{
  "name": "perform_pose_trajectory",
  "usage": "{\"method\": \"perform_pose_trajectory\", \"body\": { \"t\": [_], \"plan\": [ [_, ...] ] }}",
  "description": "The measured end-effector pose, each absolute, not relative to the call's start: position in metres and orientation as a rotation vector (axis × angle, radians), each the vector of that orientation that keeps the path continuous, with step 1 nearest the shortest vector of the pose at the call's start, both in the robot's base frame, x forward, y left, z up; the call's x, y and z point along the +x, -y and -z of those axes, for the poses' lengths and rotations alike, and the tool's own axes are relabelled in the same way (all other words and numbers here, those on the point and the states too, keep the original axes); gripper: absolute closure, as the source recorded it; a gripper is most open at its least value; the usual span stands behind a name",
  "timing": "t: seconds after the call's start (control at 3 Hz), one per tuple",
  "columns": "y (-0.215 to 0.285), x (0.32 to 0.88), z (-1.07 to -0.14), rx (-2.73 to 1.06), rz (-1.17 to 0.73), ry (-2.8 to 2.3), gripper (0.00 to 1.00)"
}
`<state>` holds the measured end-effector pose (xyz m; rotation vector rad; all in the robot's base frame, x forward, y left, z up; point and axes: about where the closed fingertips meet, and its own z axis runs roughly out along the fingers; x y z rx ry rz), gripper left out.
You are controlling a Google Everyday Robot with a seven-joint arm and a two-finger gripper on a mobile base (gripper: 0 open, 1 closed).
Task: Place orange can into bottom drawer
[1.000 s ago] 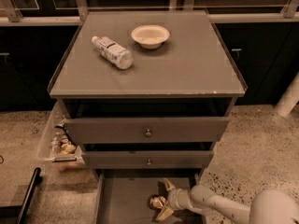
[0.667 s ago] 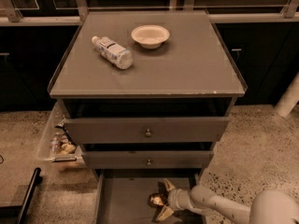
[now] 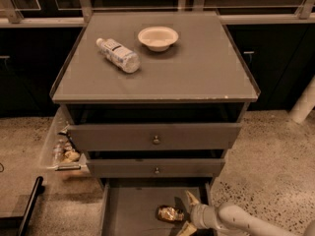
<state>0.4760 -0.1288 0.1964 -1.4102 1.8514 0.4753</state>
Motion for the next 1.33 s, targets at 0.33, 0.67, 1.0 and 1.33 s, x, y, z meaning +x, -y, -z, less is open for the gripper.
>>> {"method": "perform_pose_trajectory", "body": {
  "t": [0.33, 0.67, 1.0, 1.33],
  "plan": [
    [0.151, 0.456, -0.228, -1.397, -0.434, -1.859, 0.00],
    [0.180, 0.435, -0.286, -1.417, -0.315, -1.846, 0.00],
    [0.185, 0.425, -0.338, -1.514, -0.182, -1.818, 0.00],
    [0.182, 0.428, -0.378, -1.601, -0.050, -1.753, 0.00]
  ]
}}
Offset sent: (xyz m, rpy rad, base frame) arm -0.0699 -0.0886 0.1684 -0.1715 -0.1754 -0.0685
